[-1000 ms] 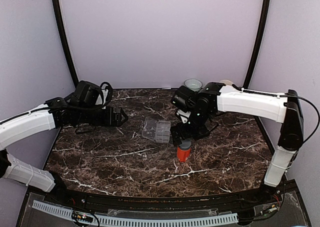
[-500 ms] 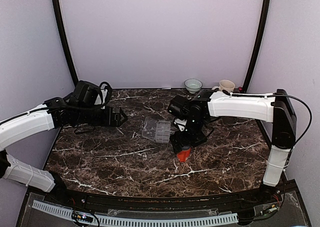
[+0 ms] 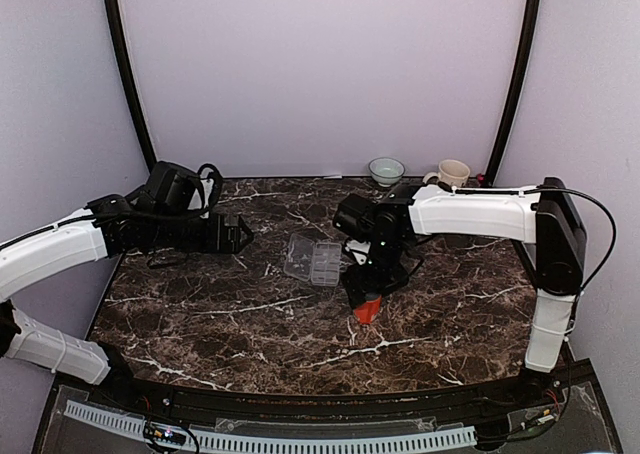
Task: Sort the pills into containers
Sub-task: Pick up the pill bottle from the center of the board.
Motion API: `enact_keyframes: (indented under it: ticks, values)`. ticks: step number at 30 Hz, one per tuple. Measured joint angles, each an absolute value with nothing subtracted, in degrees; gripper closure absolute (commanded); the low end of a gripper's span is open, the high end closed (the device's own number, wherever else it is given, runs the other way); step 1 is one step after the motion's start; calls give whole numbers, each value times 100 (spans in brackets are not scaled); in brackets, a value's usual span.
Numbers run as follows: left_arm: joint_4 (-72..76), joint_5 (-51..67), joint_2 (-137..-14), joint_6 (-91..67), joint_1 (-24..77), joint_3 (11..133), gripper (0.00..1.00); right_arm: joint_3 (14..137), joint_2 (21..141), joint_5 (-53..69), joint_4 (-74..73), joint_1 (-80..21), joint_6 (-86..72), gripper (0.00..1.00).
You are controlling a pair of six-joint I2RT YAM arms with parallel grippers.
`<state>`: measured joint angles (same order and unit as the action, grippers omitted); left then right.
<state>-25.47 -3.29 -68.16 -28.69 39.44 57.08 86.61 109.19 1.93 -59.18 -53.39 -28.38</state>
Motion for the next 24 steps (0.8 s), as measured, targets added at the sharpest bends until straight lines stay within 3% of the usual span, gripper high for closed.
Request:
enact_keyframes:
  ticks: [10,17,24]
  values:
    - [-2547,-373,-6818,-2869,3944,5708,7,8670,10919,272,-5900,-5245,-2705,47]
    - [-2547,-362,-6818,-2871,3944,5708,6,8652,10906,283,-5887,-5242,-2679,74]
    - [-2462,-36,-6814,-2880,3944,5673,5,8621,10847,342,-5793,-5242,-2696,78]
